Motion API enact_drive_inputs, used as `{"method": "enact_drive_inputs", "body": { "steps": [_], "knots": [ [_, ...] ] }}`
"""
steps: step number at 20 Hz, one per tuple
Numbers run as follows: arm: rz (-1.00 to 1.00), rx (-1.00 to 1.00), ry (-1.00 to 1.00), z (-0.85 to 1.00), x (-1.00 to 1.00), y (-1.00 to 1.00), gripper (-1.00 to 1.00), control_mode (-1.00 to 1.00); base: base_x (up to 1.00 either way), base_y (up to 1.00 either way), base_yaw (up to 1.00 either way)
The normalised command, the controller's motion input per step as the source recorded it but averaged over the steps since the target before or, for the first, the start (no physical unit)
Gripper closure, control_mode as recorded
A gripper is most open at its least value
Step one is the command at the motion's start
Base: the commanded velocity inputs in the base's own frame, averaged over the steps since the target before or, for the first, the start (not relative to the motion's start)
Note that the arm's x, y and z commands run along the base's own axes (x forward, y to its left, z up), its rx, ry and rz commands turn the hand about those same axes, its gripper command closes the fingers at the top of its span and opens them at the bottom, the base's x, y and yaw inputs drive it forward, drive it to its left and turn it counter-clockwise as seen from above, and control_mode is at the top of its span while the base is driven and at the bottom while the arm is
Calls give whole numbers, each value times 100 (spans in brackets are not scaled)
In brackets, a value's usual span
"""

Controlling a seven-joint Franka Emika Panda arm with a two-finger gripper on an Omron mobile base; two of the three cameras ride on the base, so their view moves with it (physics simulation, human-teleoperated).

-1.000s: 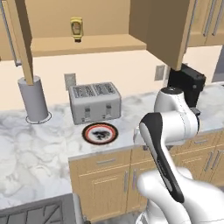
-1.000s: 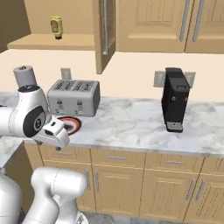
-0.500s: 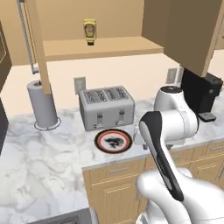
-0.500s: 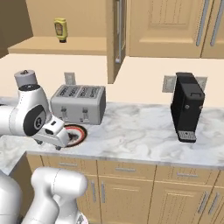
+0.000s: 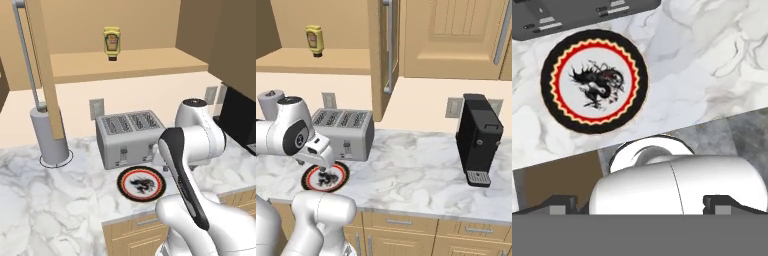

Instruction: Move the hot dog bun to the plate on the dining table and place the condiment next to that plate. Then navigate to the fridge and take the sausage and place it on the plate as well.

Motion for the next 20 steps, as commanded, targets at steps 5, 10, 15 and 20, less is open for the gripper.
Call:
{"method": "enact_drive_inputs", "body": {
  "steps": [5,10,15,20],
  "knots": [
    [19,-5,-16,38,-34,29,-100,-100,0,0,0],
    [40,-2,-35,77,-10,16,-100,-100,0,0,0],
    [29,0,-29,87,26,10,-100,-100,0,0,0],
    [13,0,-14,80,75,0,-100,-100,0,0,0]
  ]
}}
